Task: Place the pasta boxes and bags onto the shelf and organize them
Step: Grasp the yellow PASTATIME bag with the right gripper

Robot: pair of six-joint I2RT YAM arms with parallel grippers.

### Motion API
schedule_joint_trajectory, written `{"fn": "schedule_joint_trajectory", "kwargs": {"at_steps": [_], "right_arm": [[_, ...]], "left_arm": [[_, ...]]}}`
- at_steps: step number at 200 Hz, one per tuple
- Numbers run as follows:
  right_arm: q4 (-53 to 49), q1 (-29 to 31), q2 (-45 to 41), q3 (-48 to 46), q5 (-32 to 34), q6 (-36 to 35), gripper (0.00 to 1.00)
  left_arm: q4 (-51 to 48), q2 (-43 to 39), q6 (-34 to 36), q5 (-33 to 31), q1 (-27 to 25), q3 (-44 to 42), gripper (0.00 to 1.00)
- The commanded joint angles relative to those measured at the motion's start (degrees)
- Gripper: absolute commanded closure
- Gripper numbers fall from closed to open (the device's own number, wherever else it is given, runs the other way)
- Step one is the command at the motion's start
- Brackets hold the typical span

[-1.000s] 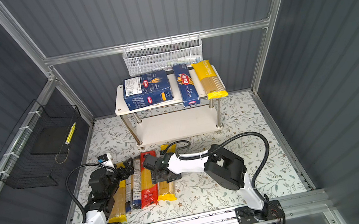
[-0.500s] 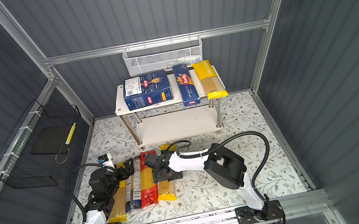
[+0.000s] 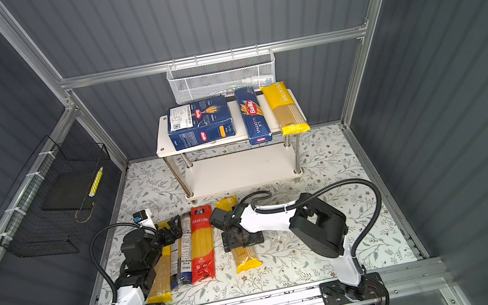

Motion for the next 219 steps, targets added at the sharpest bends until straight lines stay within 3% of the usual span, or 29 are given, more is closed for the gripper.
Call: {"fn": "schedule_joint_trajectory", "kwargs": {"at_steps": [1, 45, 97, 219], "right_arm": [[1.5, -0.1, -2.9, -1.7, -1.1, -7.8, 0.01], [0.5, -0.3, -2.9, 0.9, 1.8, -17.0, 0.01], [0.2, -1.3, -0.4, 2.5, 5.3, -21.8, 0.01], [3.0, -0.8, 3.1, 2.0, 3.1, -19.5, 0.01]], "left_arm": [[-0.8, -0.1, 0.9, -0.7, 0.3, 0.8, 0.00], [-0.9, -0.3, 0.9, -0.8, 0.3, 0.6, 0.00], [-1.0, -0.2, 0.9, -1.0, 0.3, 0.8, 0.00], [-1.1, 0.7, 0.9, -1.1, 0.3, 1.1, 0.00]]}}
